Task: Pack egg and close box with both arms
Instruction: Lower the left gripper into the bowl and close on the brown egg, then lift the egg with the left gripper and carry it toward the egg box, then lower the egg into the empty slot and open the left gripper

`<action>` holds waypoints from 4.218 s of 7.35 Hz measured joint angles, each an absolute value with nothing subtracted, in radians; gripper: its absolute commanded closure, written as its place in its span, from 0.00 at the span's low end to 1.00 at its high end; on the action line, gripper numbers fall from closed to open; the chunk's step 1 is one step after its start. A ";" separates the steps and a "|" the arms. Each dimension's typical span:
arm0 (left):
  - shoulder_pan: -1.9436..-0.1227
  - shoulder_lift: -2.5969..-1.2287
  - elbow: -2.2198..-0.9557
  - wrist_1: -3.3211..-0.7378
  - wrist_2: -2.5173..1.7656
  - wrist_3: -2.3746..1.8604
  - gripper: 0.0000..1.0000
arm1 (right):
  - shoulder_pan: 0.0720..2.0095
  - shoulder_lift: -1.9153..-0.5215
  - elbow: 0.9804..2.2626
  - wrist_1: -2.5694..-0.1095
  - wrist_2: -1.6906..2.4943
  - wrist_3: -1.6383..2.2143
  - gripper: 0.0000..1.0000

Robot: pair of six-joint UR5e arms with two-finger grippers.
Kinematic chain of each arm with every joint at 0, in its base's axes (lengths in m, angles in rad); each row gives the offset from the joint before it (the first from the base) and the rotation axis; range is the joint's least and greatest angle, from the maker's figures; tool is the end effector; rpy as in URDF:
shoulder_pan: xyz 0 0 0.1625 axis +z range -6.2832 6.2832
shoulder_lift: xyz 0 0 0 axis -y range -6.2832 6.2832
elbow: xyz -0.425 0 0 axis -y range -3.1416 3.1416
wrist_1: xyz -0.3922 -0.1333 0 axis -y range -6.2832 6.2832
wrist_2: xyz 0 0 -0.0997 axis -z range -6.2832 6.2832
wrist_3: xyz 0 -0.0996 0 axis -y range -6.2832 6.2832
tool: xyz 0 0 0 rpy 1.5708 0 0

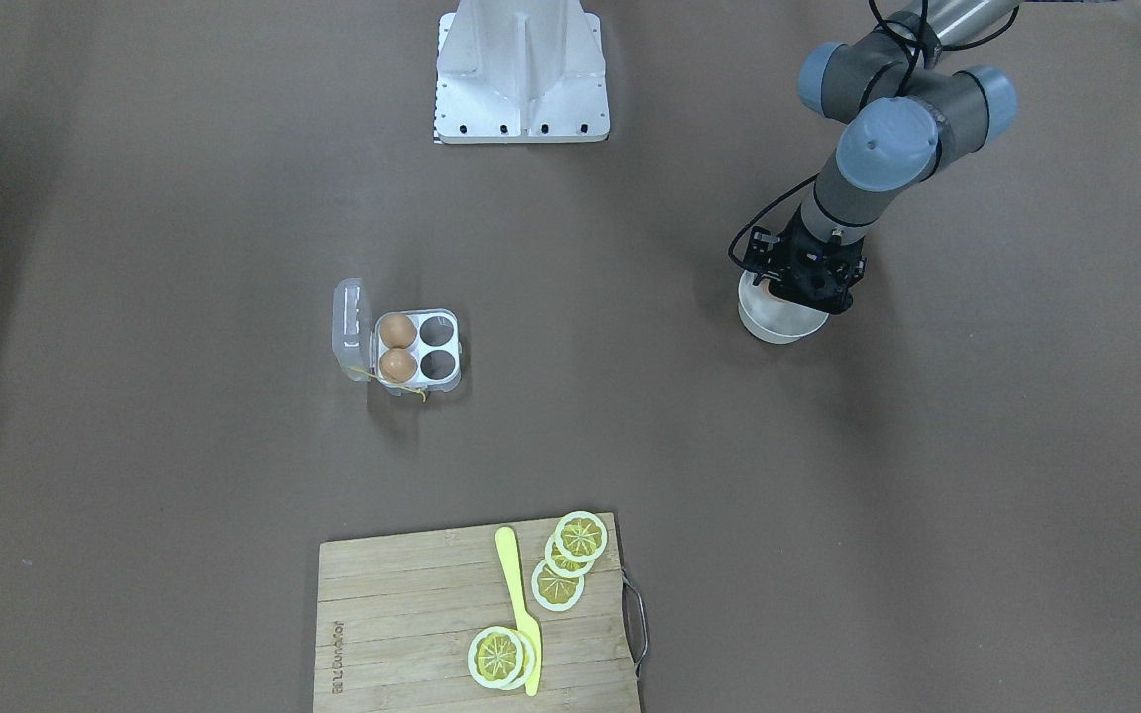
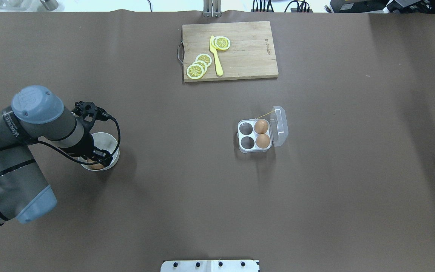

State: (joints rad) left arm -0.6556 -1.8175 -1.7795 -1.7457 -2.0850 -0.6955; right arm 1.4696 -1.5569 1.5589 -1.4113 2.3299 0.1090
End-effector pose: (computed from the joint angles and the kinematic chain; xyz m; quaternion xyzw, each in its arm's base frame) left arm 0.4144 -0.4251 0.4134 0.0334 0.3837 0.1791 0.9053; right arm 0.0131 -0.5121 0.6420 0.0358 -0.3751 -0.0263 0.9259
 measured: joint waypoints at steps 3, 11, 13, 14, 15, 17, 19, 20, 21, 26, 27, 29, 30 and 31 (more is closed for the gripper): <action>-0.655 -1.819 -1.768 -1.746 -2.086 -0.690 0.27 | 1.470 -1.556 1.559 -1.411 2.330 0.109 0.00; -0.658 -1.819 -1.781 -1.745 -2.090 -0.689 0.43 | 1.470 -1.555 1.559 -1.411 2.330 0.109 0.00; -0.672 -1.820 -1.814 -1.746 -2.093 -0.688 0.42 | 1.470 -1.553 1.560 -1.411 2.330 0.109 0.00; -0.686 -1.823 -1.833 -1.746 -2.095 -0.688 0.42 | 1.470 -1.552 1.559 -1.411 2.330 0.109 0.00; -0.701 -1.837 -1.845 -1.748 -2.096 -0.688 0.41 | 1.470 -1.551 1.559 -1.411 2.330 0.108 0.00; -0.729 -1.913 -1.845 -1.750 -2.096 -0.703 0.41 | 1.470 -1.551 1.558 -1.412 2.330 0.107 0.00; -0.762 -2.017 -1.812 -1.754 -2.096 -0.764 0.41 | 1.470 -1.552 1.556 -1.413 2.330 0.106 0.00; -0.771 -2.070 -1.781 -1.766 -2.096 -0.801 0.41 | 1.470 -1.551 1.556 -1.413 2.331 0.105 0.00; -0.773 -2.116 -1.742 -1.809 -2.096 -0.852 0.41 | 1.470 -1.551 1.556 -1.413 2.332 0.103 0.00; -0.763 -2.244 -1.545 -2.157 -2.088 -1.113 0.41 | 1.470 -1.549 1.555 -1.413 2.338 0.101 0.00; -0.747 -2.274 -1.511 -2.196 -2.073 -1.146 0.41 | 1.470 -1.549 1.555 -1.414 2.339 0.101 0.00; -0.682 -2.308 -1.470 -2.256 -1.963 -1.180 0.41 | 1.470 -1.549 1.554 -1.414 2.339 0.099 0.00; -0.652 -2.333 -1.446 -2.270 -1.912 -1.195 0.41 | 1.470 -1.549 1.554 -1.414 2.339 0.098 0.00; -0.629 -2.353 -1.425 -2.284 -1.872 -1.209 0.41 | 1.470 -1.549 1.555 -1.413 2.339 0.098 0.00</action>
